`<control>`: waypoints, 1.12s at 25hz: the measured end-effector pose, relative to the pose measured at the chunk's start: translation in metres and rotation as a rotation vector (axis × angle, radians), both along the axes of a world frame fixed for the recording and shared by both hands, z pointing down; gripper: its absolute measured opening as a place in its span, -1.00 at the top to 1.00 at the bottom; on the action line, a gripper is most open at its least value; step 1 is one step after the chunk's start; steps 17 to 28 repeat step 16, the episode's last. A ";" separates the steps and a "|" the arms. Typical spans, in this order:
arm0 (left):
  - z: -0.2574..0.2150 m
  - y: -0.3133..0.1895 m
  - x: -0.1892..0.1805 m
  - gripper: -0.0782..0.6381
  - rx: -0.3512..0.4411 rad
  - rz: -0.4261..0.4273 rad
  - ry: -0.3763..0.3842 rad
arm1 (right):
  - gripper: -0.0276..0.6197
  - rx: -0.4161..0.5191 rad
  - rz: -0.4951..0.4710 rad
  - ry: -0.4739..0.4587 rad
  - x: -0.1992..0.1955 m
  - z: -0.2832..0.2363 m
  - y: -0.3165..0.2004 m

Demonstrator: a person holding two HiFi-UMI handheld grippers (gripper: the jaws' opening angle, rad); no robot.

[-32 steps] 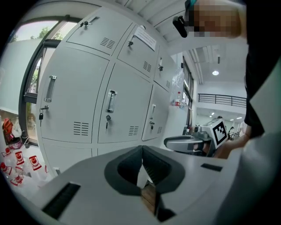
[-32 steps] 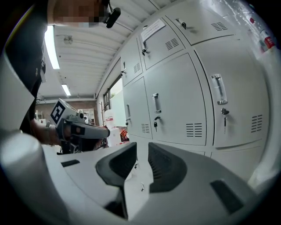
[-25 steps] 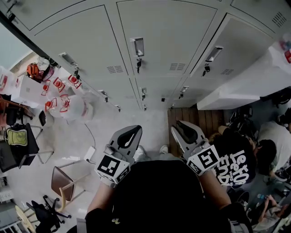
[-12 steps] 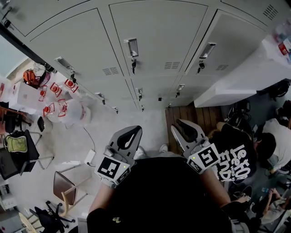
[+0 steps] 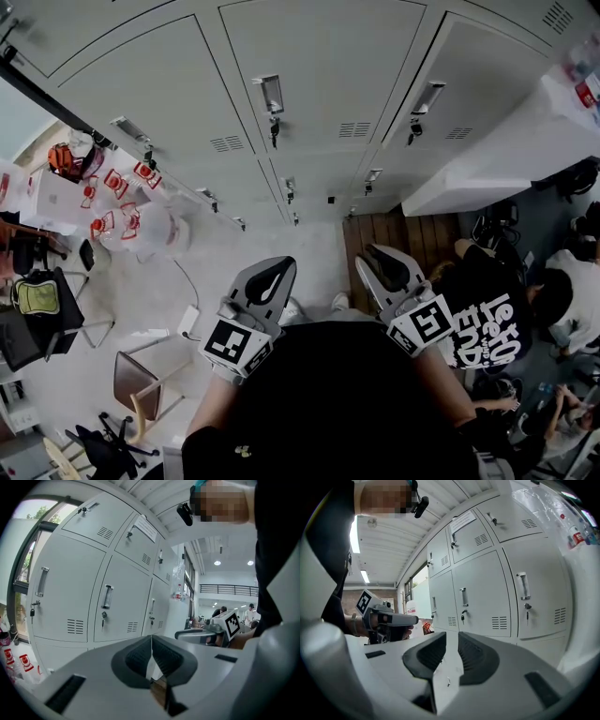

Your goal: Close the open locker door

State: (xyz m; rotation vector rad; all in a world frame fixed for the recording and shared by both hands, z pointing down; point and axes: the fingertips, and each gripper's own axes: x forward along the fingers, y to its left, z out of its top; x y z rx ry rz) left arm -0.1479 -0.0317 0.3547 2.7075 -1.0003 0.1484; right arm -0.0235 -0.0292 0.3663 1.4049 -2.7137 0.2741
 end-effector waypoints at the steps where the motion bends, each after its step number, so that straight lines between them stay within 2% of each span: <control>1: 0.000 0.000 0.000 0.72 -0.002 -0.002 -0.001 | 0.63 -0.003 0.002 0.001 0.000 0.001 0.000; 28: 0.009 -0.004 -0.004 0.72 -0.029 -0.012 -0.015 | 0.63 -0.018 0.003 -0.003 -0.002 0.008 -0.008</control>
